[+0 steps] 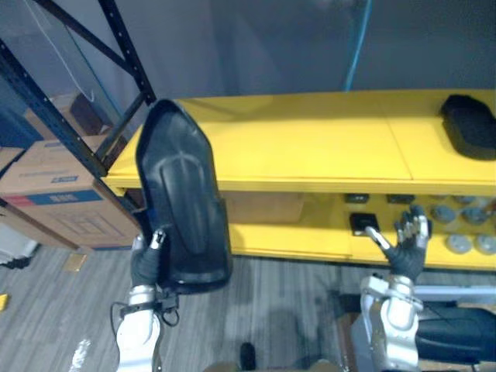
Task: Walk over and take plastic housings, then place them on the shelf
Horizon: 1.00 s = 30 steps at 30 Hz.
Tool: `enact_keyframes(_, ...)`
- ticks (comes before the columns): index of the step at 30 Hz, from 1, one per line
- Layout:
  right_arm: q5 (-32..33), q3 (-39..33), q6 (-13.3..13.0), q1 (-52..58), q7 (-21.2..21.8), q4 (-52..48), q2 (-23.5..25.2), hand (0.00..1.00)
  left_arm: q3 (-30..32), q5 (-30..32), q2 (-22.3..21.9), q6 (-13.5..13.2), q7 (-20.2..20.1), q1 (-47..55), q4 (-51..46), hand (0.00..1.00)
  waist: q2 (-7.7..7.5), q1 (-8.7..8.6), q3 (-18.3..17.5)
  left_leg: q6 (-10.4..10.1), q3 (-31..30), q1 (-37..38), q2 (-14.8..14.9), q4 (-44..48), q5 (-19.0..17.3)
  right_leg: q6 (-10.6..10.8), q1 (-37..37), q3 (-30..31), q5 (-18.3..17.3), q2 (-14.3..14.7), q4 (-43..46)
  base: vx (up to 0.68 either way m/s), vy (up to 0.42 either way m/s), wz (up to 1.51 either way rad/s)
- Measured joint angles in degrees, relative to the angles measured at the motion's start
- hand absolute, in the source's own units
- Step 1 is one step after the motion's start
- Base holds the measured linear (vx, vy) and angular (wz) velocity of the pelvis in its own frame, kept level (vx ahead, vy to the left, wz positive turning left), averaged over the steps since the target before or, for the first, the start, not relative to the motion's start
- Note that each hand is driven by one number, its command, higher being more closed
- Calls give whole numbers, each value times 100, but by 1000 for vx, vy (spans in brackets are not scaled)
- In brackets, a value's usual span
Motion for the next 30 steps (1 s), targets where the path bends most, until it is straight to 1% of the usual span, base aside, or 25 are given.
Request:
enact_keyframes(2, -42, -175, -23, -2, 149, -164, -5, 0, 60, -4, 20, 4, 126, -82, 8, 100, -99, -3, 61, -57, 4, -31, 104, 11, -37, 105, -89, 16, 434, 235, -1093, -281, -27, -2)
enact_keyframes(3, -50, -195, -40, -2, 154, -180, -14, 0, 69, -3, 32, 4, 182, -82, 8, 100, -148, -4, 75, -100, 10, -26, 91, 29, -64, 119, -82, 14, 528, 234, -1292, -115, -76, 4)
enact_keyframes(4, -59, -188, -46, -1, 178, -181, -38, 0, 119, -1, 33, 4, 281, -74, 9, 100, -289, 8, 98, -214, 27, 21, 15, 89, -151, 143, -1, 22, 652, 185, -1556, -4, -103, 9)
enact_keyframes(5, -65, -189, -46, 4, 189, -180, -56, 0, 111, -2, 10, 4, 353, -71, 19, 100, -319, 8, 108, -268, 9, 36, 11, 112, -220, 140, 104, 31, 856, 189, -1642, 48, -119, 11)
enact_keyframes(6, -89, -189, -46, 5, 188, -181, -76, 0, 105, 0, -5, 4, 371, -63, 18, 100, -314, 8, 109, -303, 12, 82, 28, 105, -250, 190, 147, 24, 928, 205, -1683, 98, -115, 13)
enact_keyframes(9, -209, -191, -45, 19, 134, -183, -235, 0, 19, 21, -67, 3, 388, -21, 16, 100, -122, 10, 63, -456, -43, 232, 161, 98, -410, 200, 367, -71, 1219, 318, -1850, 183, -135, 13)
enact_keyframes(10, -212, -208, -45, 15, 108, -188, -312, 0, -17, 20, -158, 3, 378, 2, 11, 100, -43, 7, 5, -511, -41, 290, 245, 141, -501, 171, 480, -169, 1281, 381, -1953, 287, -136, 5)
enact_keyframes(11, -216, -272, -45, 12, 60, -196, -337, 0, -45, 23, -260, 3, 383, 29, 5, 100, 32, 19, -59, -585, -31, 316, 335, 239, -630, 85, 585, -190, 1309, 474, -2010, 319, -132, 1)
enact_keyframes(12, -215, -320, -45, -8, 22, -198, -336, 0, -63, 24, -292, 3, 384, 29, 2, 100, 63, 25, -77, -627, -23, 312, 383, 345, -709, 35, 642, -214, 1304, 513, -2030, 349, -118, 2)
enact_keyframes(13, -214, -430, -46, -53, -12, -199, -344, 0, -120, 25, -311, 3, 389, 24, 1, 100, 121, 9, -111, -694, 28, 259, 462, 634, -893, -33, 704, -272, 1258, 562, -2004, 334, -89, 8)
enact_keyframes(15, -223, -542, -63, -59, -118, -203, -380, 0, -178, 62, -308, 4, 392, -8, -8, 100, 135, -10, -126, -694, 74, 51, 515, 1275, -1149, -54, 808, -277, 1127, 593, -1994, 300, -68, 4)
enact_keyframes(16, -225, -568, -128, -46, -146, -214, -394, 0, -175, 57, -307, 5, 423, 6, -8, 100, 128, -7, -115, -708, 83, -203, 542, 2053, -1341, -53, 910, -235, 1038, 600, -1994, 260, -53, -24)
enact_keyframes(17, -225, -536, -213, -39, -194, -236, -393, 0, -165, 54, -309, 5, 478, 67, -8, 100, 128, 38, -104, -707, 59, -518, 622, 3048, -1438, -63, 1040, -132, 955, 618, -1988, 268, -51, -34)
enact_keyframes(18, -224, -505, -218, -31, -220, -289, -394, 0, -165, 54, -312, 5, 509, 113, -9, 100, 143, 44, -98, -709, 20, -693, 671, 3598, -1434, -65, 1138, -82, 911, 637, -1985, 271, -31, -55)
enact_keyframes(19, -242, -439, -230, 5, -295, -551, -405, 0, -165, 54, -356, 6, 570, 215, -29, 100, 264, 53, -68, -746, -26, -951, 835, 4662, -1281, -114, 1373, 39, 799, 735, -1977, 231, 13, -49)
enact_keyframes(20, -285, -399, -259, 29, -353, -719, -406, 0, -152, 53, -397, 7, 589, 260, -42, 100, 302, 50, -48, -742, -54, -1093, 904, 5158, -1062, -115, 1510, 129, 738, 750, -1967, 302, 74, -79)
enact_keyframes(21, -464, -328, -427, 82, -531, -1012, -410, 0, -171, 51, -437, 7, 618, 363, -81, 100, 290, 113, -39, -714, -94, -1389, 1026, 5904, -1200, -130, 1727, 352, 663, 701, -1951, 264, 102, -81)
enact_keyframes(23, -603, -328, -494, 26, -770, -1224, -415, 0, -166, 58, -420, 7, 614, 356, -151, 100, 285, 178, -44, -574, -97, -1550, 1072, 5662, -1435, -108, 1806, 580, 643, 592, -1944, 225, 129, -88)
enact_keyframes(24, -822, -297, -494, -27, -1125, -1368, -419, 0, -160, 64, -417, -1, 626, 341, -287, 100, 192, 210, -8, -468, -36, -1578, 1071, 4781, -1493, 48, 1810, 807, 547, 362, -1873, 194, 189, -75)
enact_keyframes(25, -917, -304, -492, -25, -1312, -1442, -422, 0, -181, 69, -418, -7, 625, 342, -358, 100, 160, 193, -10, -449, -19, -1564, 1071, 4136, -1463, 141, 1810, 871, 487, 218, -1832, 201, 240, -62)
enact_keyframes(26, -979, -304, -487, -17, -1485, -1496, -442, 0, -201, 69, -418, -15, 625, 344, -411, 100, 151, 171, -13, -446, -21, -1538, 1073, 3638, -1408, 219, 1806, 932, 437, 127, -1793, 172, 271, -41)
enact_keyframes(27, -1121, -328, -485, 21, -1796, -1598, -515, 0, -247, 70, -426, -85, 629, 345, -486, 100, 189, 156, -42, -326, -45, -1401, 1082, 2724, -970, 459, 1781, 1059, 275, 14, -1675, 149, 328, -47)
enact_keyframes(28, -1230, -359, -475, 75, -2050, -1644, -598, 0, -324, 69, -407, -145, 651, 355, -542, 100, 330, 173, -173, -1019, -166, -1292, 1078, 2267, -560, 688, 1710, 1219, 81, -50, -1498, 145, 333, -36)
enact_keyframes(29, -1255, -355, -449, 78, -2172, -1636, -547, 0, -343, 62, -371, -149, 680, 312, -538, 100, 189, 125, -206, -999, -112, -1246, 933, 2241, -591, 667, 1698, 1245, 41, -231, -1453, 121, 293, -22)
enact_keyframes(30, -1347, -341, -431, 65, -2297, -1641, -486, 0, -354, 61, -287, -150, 700, 271, -552, 100, 1, 91, -269, -944, -9, -1157, 737, 2090, -588, 650, 1613, 1255, 37, -442, -1409, 177, 277, -9)
